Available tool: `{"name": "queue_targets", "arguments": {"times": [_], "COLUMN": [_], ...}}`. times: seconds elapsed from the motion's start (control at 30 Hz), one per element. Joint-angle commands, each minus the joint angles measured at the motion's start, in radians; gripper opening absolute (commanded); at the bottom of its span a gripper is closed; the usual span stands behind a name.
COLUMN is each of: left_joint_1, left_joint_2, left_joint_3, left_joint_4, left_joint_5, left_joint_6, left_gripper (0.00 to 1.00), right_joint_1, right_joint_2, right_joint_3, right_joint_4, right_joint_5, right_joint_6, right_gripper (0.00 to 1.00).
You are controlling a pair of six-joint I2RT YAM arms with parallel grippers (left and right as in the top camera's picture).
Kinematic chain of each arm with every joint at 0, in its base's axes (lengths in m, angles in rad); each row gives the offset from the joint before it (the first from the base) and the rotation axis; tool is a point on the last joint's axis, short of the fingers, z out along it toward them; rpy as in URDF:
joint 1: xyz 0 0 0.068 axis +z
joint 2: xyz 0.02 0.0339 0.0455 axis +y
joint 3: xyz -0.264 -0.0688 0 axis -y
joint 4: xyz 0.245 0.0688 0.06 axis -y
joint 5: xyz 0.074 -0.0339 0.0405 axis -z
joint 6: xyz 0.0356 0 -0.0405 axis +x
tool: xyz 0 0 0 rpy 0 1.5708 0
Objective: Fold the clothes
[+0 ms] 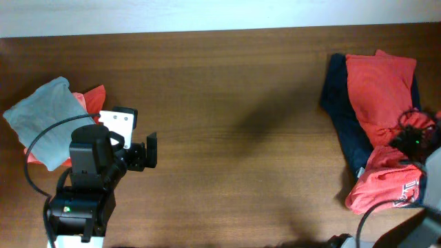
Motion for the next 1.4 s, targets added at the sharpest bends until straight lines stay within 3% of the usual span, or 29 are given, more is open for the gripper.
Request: {"name": "queue_targets", "arguments": {"times": [0.0,0.17,0.37,0.53,0.57,0.6,0.83,1.0,1.1,1.13,1.2,1.3,1.37], "left_joint_1": [0.002,0.002,0.002,0.002,0.002,0.002,0.002,0.002,0.002,0.002,0.002,0.002,0.002], "left_joint_2": [-0.003,-0.003,-0.003,-0.003,-0.003,-0.003,-0.002,-0.002,-0.002,-0.002,-0.002,-0.002,-0.002], "left_joint_3": [0.021,0.021,0.021,0.021,0.021,0.021,0.021,0.021,0.021,0.021,0.021,0.021,0.021], "left_joint_4": [0.0,0.0,0.0,0.0,0.0,0.0,0.01,0.034,0.037,0.037,0.037,0.037,0.036], "left_joint_5": [-0.003,-0.003,-0.003,-0.003,-0.003,-0.003,-0.004,-0.004,-0.003,-0.003,-0.003,-0.003,-0.003], "left_joint_6": [-0.009,-0.009,-0.009,-0.009,-0.009,-0.009,-0.009,-0.009,-0.009,-0.009,-0.009,-0.009,-0.009], "left_gripper": [0.99,0.99,0.99,0.99,0.99,0.99,0.99,0.99,0.99,0.99,0.99,0.99,0.99], "right_joint_1": [-0.053,-0.115,-0.127,-0.127,-0.127,-0.127,-0.107,0.109,0.397,0.517,0.686,0.786,0.776], "right_joint_2": [0.068,0.148,0.158,0.151,0.146,0.141,-0.012,-0.192,-0.273,-0.279,-0.269,-0.238,-0.228], "right_joint_3": [0.021,0.021,0.021,0.021,0.024,0.03,0.234,0.355,0.36,0.36,0.359,0.359,0.359], "right_joint_4": [0.004,0.019,0.076,0.1,0.098,0.096,-0.123,-0.293,-0.37,-0.404,-0.436,-0.423,-0.418], "right_joint_5": [-0.002,-0.006,-0.063,-0.114,-0.128,-0.164,-0.553,-0.785,-0.773,-0.736,-0.575,-0.284,-0.223], "right_joint_6": [0.05,0.122,0.128,0.127,0.127,0.116,-0.025,-0.267,-0.412,-0.461,-0.488,-0.346,-0.294], "right_gripper": [0.74,0.71,0.36,0.2,0.07,0.04,0.04,0.04,0.06,0.12,0.36,0.46,0.47]}}
